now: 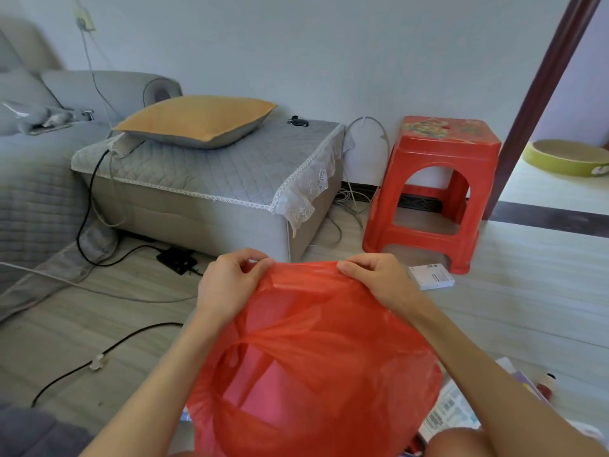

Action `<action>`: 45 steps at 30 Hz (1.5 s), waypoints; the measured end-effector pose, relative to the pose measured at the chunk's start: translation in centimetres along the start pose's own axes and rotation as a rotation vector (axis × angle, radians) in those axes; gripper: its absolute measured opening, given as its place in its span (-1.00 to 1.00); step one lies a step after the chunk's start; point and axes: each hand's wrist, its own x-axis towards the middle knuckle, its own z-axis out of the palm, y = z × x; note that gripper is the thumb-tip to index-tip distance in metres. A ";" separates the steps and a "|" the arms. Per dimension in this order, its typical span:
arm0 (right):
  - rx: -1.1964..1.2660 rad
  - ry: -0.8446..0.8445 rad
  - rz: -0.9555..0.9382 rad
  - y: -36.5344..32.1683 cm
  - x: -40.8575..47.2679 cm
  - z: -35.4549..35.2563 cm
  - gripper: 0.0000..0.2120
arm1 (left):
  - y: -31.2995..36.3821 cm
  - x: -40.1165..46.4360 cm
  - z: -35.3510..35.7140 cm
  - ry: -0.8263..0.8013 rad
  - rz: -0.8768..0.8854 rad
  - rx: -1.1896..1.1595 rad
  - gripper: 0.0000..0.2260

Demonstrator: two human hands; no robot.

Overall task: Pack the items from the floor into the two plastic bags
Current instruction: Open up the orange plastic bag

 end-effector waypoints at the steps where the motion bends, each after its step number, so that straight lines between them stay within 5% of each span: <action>1: -0.052 0.009 -0.050 -0.2 0.1 0.2 -0.91 | 0.4 -0.1 0.1 0.074 0.033 0.133 -0.92; 7: 0.042 0.036 -0.108 -0.9 -0.1 0.1 -0.89 | 1.6 -0.3 0.2 0.289 0.778 0.349 -0.81; 11: 0.181 0.014 -0.041 -1.5 -0.7 0.0 -0.90 | 1.9 -0.8 0.6 0.183 0.944 0.292 -0.79; 18: 0.250 0.038 -0.069 -2.4 -1.1 -0.3 -0.86 | 1.4 -0.9 1.8 0.038 0.865 0.318 -0.63; 25: -0.097 0.337 -0.094 -1.5 -0.6 -1.1 -0.87 | 3.4 -1.1 2.5 0.144 0.867 0.309 -0.79; 30: -0.303 0.525 -0.134 -2.4 -0.6 -0.2 -0.93 | 4.2 -0.9 2.5 0.213 0.438 0.294 -0.82; 33: -0.322 0.411 -0.109 -3.8 -1.4 1.2 -0.67 | 4.6 -0.5 1.9 0.220 0.151 0.228 -0.78; 36: -0.535 0.159 0.018 -3.8 -2.1 3.5 -0.25 | 4.9 -0.5 1.2 0.258 0.064 0.122 -0.75; 38: -0.698 0.053 0.054 -3.0 -2.2 4.8 -0.17 | 5.1 -0.6 0.7 0.261 0.042 0.027 -0.67; 41: -0.804 0.116 -0.007 -1.9 -1.7 4.7 -0.29 | 4.8 -0.9 -0.2 0.240 0.071 -0.050 -0.64; 45: -0.472 0.257 -0.171 -2.3 -1.1 2.1 -0.77 | 3.9 -0.6 -0.8 0.192 0.071 -0.132 -0.79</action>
